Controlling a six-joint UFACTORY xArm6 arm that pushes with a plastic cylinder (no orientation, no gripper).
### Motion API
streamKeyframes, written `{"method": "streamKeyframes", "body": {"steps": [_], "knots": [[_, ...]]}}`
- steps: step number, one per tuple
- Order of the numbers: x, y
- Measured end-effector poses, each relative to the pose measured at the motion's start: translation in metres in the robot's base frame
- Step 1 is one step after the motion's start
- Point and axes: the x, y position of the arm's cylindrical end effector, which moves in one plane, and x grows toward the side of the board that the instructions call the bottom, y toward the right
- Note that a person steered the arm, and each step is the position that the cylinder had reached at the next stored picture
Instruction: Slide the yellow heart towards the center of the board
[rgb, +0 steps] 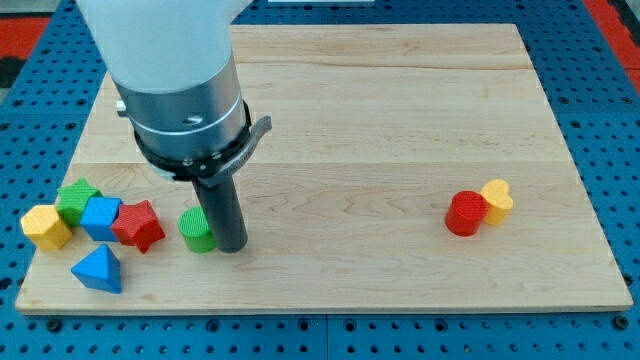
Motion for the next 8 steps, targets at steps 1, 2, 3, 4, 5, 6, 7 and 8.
{"method": "streamKeyframes", "body": {"steps": [1, 2, 3, 4, 5, 6, 7, 8], "knots": [[-0.006, -0.050], [0.010, -0.044], [0.030, 0.039], [0.043, 0.154], [0.041, 0.278], [0.021, 0.328], [-0.001, 0.329], [-0.018, 0.328]]}}
